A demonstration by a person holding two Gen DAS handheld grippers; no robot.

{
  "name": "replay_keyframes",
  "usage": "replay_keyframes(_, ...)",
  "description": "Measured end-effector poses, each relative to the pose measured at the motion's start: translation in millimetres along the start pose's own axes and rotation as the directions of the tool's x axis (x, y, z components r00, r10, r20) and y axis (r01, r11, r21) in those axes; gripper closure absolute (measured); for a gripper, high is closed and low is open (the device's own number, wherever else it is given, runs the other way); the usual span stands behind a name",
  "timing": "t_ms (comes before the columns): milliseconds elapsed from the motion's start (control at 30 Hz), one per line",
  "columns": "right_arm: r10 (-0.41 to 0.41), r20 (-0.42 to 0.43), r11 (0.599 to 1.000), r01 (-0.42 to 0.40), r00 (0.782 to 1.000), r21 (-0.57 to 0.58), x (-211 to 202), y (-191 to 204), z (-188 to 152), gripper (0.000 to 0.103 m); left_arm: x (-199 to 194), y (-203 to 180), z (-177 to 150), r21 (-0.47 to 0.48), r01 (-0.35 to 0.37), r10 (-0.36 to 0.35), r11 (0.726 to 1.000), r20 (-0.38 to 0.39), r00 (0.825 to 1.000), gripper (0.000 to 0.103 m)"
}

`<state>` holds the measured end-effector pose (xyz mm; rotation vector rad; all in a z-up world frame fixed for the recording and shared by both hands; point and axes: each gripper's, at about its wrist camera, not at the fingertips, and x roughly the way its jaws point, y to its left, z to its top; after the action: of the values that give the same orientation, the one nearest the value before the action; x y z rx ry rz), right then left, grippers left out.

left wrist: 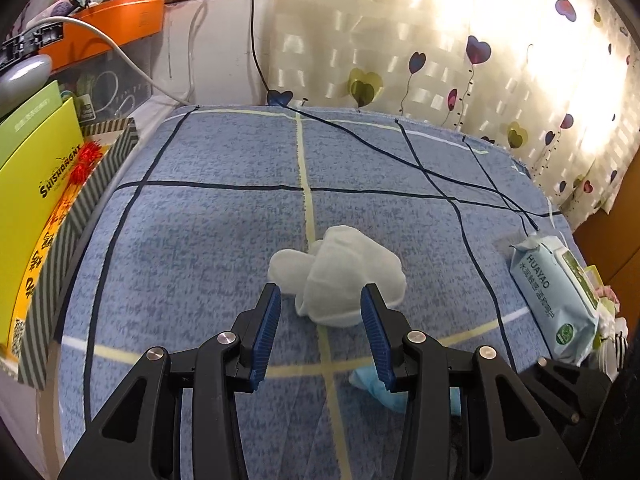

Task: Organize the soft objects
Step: 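Grasp the blue face mask with the right gripper while the left grasps the white cloth bundle, then carry the blue mask and white cloth bundle over the box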

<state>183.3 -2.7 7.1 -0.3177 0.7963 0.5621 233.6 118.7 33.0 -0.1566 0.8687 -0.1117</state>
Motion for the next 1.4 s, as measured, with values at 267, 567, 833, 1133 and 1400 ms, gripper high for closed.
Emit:
replay_keyframes(267, -0.02, 0.0, 0.999, 0.02, 1.0, 0.034, -9.3, -9.3, -7.4, 0.078, 16.2, -9.4, 3.4, 0.052, -0.034, 0.035, 0.998, -0.004, 0.999, 0.047)
replay_keyframes(567, -0.034, -0.007, 0.997, 0.034, 0.999, 0.066, -11.3, -16.0, -10.5, 0.078, 33.8, -13.6, 7.8, 0.04, -0.003, 0.005, 0.999, -0.033, 0.999, 0.046)
replay_keyframes(833, -0.036, -0.003, 0.997, 0.036, 0.999, 0.075, -13.5, -17.0, -11.1, 0.078, 44.7, -17.2, 15.9, 0.02, 0.001, 0.0, 1.0, -0.032, 1.0, 0.046)
replay_keyframes(1133, -0.034, 0.0, 0.995, 0.034, 0.999, 0.089, -15.9, -19.1, -11.6, 0.078, 45.5, -27.5, 16.5, 0.056, 0.018, -0.017, 0.998, -0.016, 1.0, 0.07)
replay_keyframes(1400, -0.037, 0.007, 0.994, 0.037, 0.999, 0.105, -17.9, -20.9, -12.3, 0.078, 39.1, -32.9, 14.0, 0.078, -0.003, 0.003, 0.997, -0.001, 1.0, 0.075)
